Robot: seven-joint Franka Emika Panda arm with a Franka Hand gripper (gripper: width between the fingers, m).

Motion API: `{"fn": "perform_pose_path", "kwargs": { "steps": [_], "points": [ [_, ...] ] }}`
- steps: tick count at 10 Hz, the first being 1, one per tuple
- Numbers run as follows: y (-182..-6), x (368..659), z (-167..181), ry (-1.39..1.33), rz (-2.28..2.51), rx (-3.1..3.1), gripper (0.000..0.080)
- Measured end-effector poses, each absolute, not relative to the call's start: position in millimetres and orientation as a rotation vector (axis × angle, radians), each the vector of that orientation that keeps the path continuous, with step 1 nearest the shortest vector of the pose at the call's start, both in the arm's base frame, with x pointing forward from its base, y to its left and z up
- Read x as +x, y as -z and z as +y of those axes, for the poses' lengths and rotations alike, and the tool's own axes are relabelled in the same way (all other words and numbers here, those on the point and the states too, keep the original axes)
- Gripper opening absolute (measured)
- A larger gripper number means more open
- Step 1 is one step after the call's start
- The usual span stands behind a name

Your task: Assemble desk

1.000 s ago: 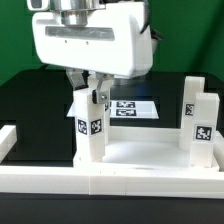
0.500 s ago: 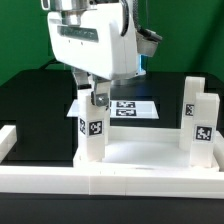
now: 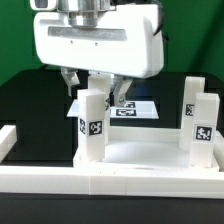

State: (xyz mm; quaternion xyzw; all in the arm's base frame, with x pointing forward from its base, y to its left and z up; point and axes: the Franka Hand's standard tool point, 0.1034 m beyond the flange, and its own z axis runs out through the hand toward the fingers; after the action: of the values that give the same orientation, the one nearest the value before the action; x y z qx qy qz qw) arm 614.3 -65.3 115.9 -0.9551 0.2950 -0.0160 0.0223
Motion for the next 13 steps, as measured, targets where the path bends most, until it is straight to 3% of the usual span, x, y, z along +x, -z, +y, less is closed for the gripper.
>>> {"fn": "perform_pose_path", "kwargs": {
  "steps": [6, 11, 13],
  "points": [
    [-116.0, 614.5, -63.5, 0.054, -0.029, -3.139, 0.0649],
    [-116.9, 613.7, -70.0, 0.041, -0.426, -3.136, 0.0649],
    [-116.6, 613.6, -70.1, 0.040, -0.418, -3.137, 0.0367]
  ]
}}
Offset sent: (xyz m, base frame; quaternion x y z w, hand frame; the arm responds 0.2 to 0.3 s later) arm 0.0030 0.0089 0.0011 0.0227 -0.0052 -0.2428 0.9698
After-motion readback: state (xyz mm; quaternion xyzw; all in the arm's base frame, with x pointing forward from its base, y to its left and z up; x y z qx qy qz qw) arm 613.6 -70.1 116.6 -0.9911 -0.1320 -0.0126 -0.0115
